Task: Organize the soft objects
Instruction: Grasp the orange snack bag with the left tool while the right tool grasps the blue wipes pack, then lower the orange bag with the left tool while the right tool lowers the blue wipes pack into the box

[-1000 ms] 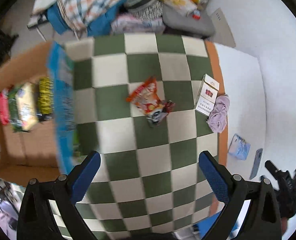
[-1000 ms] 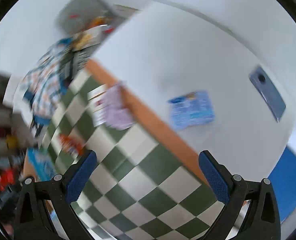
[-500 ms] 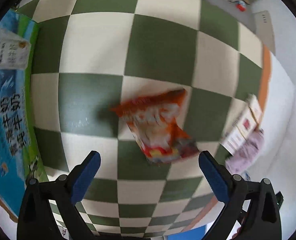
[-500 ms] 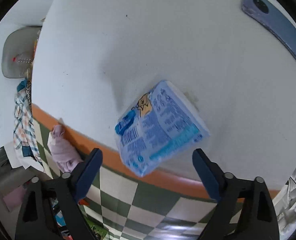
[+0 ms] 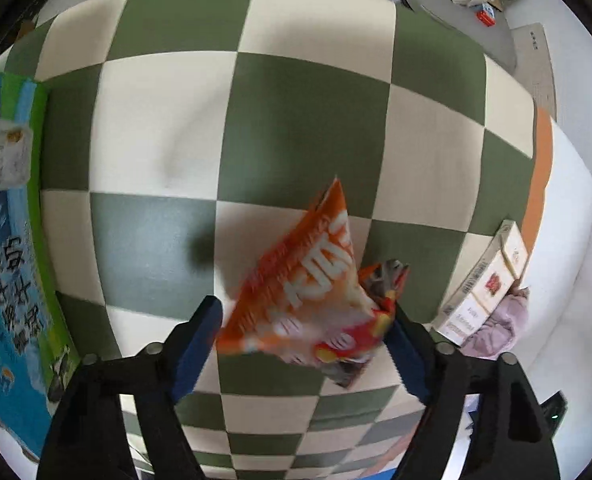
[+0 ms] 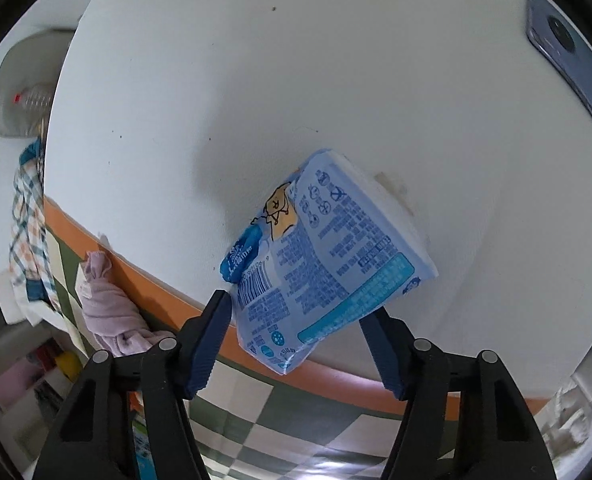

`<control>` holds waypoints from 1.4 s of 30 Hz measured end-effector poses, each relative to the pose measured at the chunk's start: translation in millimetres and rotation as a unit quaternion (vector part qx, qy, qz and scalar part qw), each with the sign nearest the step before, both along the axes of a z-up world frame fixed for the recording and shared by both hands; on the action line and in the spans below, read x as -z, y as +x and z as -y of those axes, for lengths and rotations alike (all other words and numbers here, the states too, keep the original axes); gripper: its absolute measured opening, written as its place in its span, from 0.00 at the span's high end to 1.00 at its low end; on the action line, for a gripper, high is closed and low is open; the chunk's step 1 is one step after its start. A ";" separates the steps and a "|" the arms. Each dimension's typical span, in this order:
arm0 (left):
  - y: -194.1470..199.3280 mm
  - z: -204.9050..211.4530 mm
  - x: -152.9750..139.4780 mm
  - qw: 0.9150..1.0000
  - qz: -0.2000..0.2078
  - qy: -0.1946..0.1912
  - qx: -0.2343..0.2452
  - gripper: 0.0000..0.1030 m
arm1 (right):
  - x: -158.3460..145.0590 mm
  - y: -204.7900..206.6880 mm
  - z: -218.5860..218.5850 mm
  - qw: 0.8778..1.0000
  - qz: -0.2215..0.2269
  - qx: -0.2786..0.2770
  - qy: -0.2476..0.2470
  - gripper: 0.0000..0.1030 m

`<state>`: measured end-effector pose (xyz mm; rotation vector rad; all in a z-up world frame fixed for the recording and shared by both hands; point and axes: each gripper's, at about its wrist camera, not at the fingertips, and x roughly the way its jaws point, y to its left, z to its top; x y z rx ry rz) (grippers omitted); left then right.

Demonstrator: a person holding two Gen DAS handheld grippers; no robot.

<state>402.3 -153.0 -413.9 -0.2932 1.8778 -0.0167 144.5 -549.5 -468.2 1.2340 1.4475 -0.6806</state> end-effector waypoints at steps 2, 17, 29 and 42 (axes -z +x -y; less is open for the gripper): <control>-4.0 -3.4 -11.9 0.999 0.013 -0.031 -0.028 0.26 | 1.7 0.6 0.1 1.000 0.003 0.003 0.010 0.34; -11.4 -21.4 -19.0 0.989 0.026 -0.068 -0.131 0.25 | -2.0 -4.9 3.9 0.999 0.018 0.010 0.024 0.33; 26.6 7.6 7.4 0.996 0.042 0.032 -0.067 0.42 | -6.1 -13.9 13.5 1.000 0.016 0.022 0.005 0.34; -29.4 35.4 -25.9 0.985 0.129 0.055 0.102 0.46 | -21.9 -19.5 10.2 0.996 0.034 -0.074 -0.044 0.71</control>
